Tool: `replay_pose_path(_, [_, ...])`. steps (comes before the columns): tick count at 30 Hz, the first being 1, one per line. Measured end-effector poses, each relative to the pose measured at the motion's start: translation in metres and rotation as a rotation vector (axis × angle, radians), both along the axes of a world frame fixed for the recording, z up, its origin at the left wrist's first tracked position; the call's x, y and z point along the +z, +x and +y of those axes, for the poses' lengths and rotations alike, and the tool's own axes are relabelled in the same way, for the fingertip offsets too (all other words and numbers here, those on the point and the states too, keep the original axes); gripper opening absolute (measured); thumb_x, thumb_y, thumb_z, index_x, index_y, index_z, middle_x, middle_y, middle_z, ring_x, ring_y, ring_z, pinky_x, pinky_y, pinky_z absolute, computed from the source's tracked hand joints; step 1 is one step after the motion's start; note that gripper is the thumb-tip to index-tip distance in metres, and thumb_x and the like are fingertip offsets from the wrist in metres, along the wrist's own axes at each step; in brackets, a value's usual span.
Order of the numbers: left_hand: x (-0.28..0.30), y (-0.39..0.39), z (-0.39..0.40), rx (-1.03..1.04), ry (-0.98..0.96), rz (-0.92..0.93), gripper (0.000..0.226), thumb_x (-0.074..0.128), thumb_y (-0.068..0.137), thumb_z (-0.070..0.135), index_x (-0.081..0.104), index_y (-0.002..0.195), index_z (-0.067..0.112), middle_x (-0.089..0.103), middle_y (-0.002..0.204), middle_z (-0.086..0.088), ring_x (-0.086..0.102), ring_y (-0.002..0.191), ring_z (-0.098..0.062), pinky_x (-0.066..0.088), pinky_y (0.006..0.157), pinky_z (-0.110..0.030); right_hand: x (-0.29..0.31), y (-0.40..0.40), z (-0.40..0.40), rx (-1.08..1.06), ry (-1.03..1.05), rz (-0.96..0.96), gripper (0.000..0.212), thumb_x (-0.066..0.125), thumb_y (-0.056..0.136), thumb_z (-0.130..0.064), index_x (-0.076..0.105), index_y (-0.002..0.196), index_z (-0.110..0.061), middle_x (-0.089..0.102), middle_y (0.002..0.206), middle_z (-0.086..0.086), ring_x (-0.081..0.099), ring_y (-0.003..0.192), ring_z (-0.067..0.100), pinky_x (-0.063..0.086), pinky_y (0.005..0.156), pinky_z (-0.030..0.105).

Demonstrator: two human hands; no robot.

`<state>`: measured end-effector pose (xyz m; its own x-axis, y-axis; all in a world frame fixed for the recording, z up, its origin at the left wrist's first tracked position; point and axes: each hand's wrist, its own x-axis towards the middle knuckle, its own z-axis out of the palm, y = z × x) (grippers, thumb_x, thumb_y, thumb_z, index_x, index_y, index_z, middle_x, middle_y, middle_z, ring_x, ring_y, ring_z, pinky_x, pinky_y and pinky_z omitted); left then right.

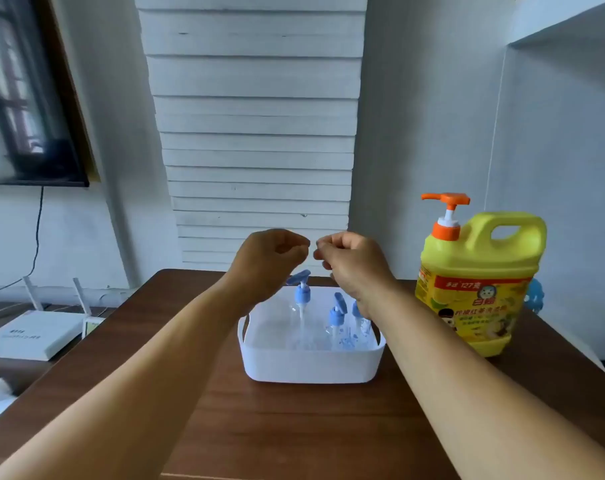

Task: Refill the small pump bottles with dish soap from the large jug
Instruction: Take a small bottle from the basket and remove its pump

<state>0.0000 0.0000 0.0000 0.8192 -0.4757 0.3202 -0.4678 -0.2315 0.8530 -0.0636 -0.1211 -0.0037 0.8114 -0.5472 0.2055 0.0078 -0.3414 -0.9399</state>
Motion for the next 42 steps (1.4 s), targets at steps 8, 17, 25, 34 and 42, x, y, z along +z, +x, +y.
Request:
replay_pose_path(8, [-0.016,0.010,0.002,0.033,0.229,-0.036,0.019,0.066,0.082,0.021,0.070,0.100,0.023,0.068,0.080,0.011,0.060,0.071,-0.004,0.044,0.059,-0.014,-0.015,0.015,0.003,0.057,-0.025,0.081,0.014,0.057,0.087,-0.014,0.066,0.079,-0.023,0.073,0.080,-0.002,0.071,0.081,0.014,0.054,0.085,0.032])
replay_pose_path(17, [0.007,0.005,0.007,0.144,0.013,-0.050,0.013,0.064,0.081,0.012,0.069,0.092,0.014,0.070,0.072,0.002,0.064,0.067,-0.009,0.052,0.059,-0.017,-0.011,0.008,0.003,0.135,-0.044,0.160,0.040,0.060,0.082,-0.005,0.057,0.121,-0.016,0.062,0.113,-0.005,0.059,0.102,0.015,0.046,0.084,0.027])
replay_pose_path(25, [0.030,-0.009,0.006,0.122,-0.187,-0.086,0.009,0.063,0.081,0.013,0.068,0.085,0.019,0.071,0.071,0.010,0.060,0.058,0.003,0.047,0.058,-0.009,-0.006,0.003,0.012,0.149,-0.119,0.106,0.037,0.060,0.083,-0.026,0.052,0.118,-0.019,0.059,0.103,-0.004,0.056,0.081,0.007,0.044,0.067,0.023])
replay_pose_path(34, [0.026,-0.003,0.004,-0.086,-0.028,0.042,0.023,0.050,0.095,0.026,0.072,0.099,0.019,0.070,0.100,0.006,0.062,0.095,-0.015,0.047,0.095,-0.034,0.004,-0.005,0.002,0.301,-0.035,0.022,0.025,0.056,0.090,-0.028,0.054,0.114,-0.021,0.067,0.109,-0.002,0.063,0.096,0.013,0.051,0.091,0.037])
replay_pose_path(42, [0.028,-0.008,0.001,-0.088,-0.162,0.110,0.018,0.057,0.091,0.021,0.073,0.088,0.015,0.073,0.099,-0.004,0.066,0.095,-0.015,0.048,0.093,-0.028,0.005,-0.013,-0.003,0.360,0.044,-0.039,0.011,0.063,0.087,-0.031,0.070,0.092,-0.024,0.069,0.103,0.018,0.062,0.093,0.031,0.051,0.093,0.046])
